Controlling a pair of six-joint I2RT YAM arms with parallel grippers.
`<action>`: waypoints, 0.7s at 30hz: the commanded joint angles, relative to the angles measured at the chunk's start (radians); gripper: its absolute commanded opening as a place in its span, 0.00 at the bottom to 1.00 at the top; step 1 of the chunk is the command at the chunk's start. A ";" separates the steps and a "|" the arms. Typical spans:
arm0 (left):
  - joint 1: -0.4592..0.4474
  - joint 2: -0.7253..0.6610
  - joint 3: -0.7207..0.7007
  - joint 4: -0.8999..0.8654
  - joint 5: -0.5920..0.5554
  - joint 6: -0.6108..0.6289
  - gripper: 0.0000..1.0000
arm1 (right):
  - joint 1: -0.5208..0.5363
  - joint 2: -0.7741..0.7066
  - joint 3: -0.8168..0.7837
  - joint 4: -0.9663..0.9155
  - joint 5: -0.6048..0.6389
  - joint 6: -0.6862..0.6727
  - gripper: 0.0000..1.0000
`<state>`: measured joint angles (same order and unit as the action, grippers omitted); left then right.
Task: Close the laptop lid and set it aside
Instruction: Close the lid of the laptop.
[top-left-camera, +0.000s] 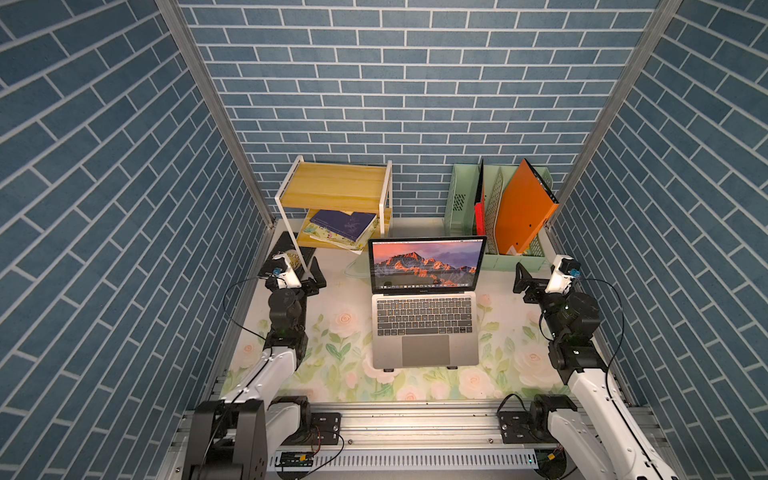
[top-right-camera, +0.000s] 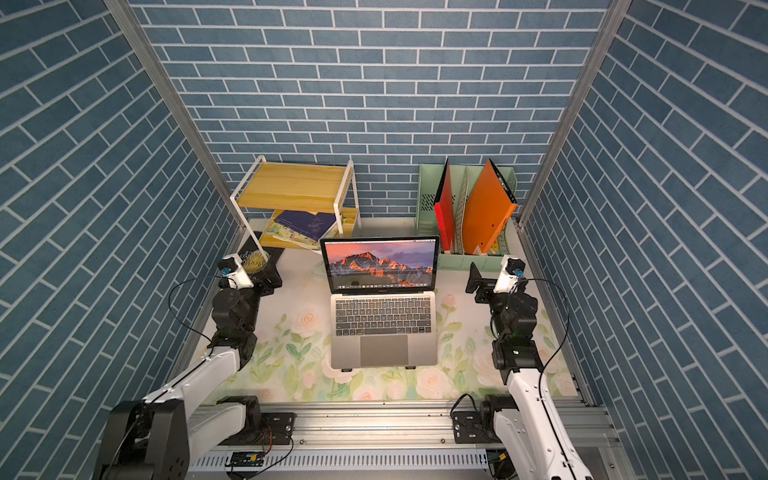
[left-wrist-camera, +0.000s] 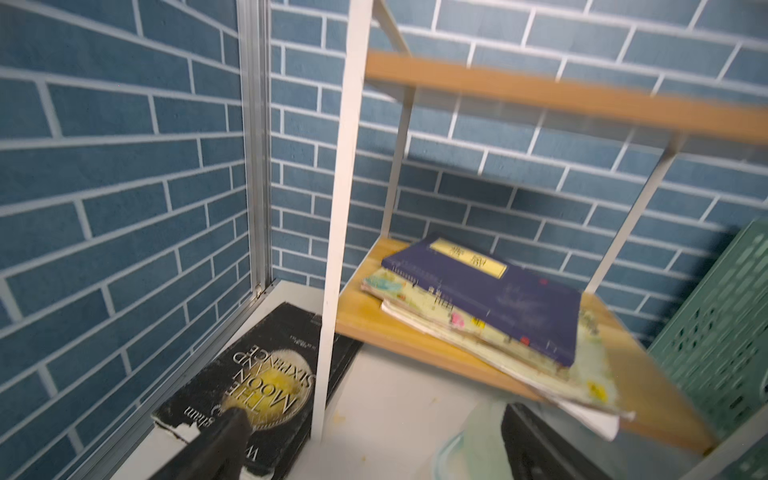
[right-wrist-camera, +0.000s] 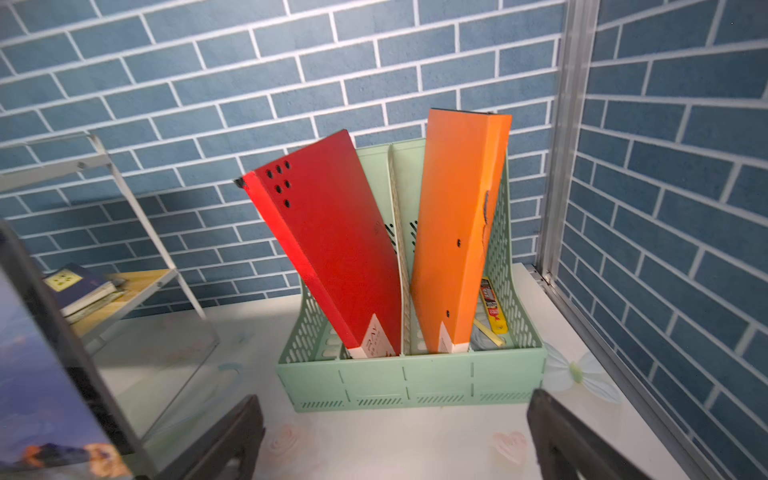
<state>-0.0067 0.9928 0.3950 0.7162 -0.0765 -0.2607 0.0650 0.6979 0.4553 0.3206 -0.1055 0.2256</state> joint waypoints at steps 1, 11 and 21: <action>0.003 -0.121 0.030 -0.329 0.134 -0.246 1.00 | -0.002 -0.026 0.046 -0.077 -0.177 0.062 1.00; -0.086 -0.291 -0.047 -0.235 0.627 -0.700 1.00 | 0.011 -0.006 0.254 -0.060 -0.752 -0.070 0.99; -0.268 -0.456 -0.046 -0.355 0.579 -0.718 1.00 | 0.228 0.226 0.620 -0.583 -0.770 -0.663 0.96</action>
<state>-0.2489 0.5797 0.3676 0.3752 0.5133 -0.9436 0.2298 0.8337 0.9958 -0.0254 -0.8848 -0.1810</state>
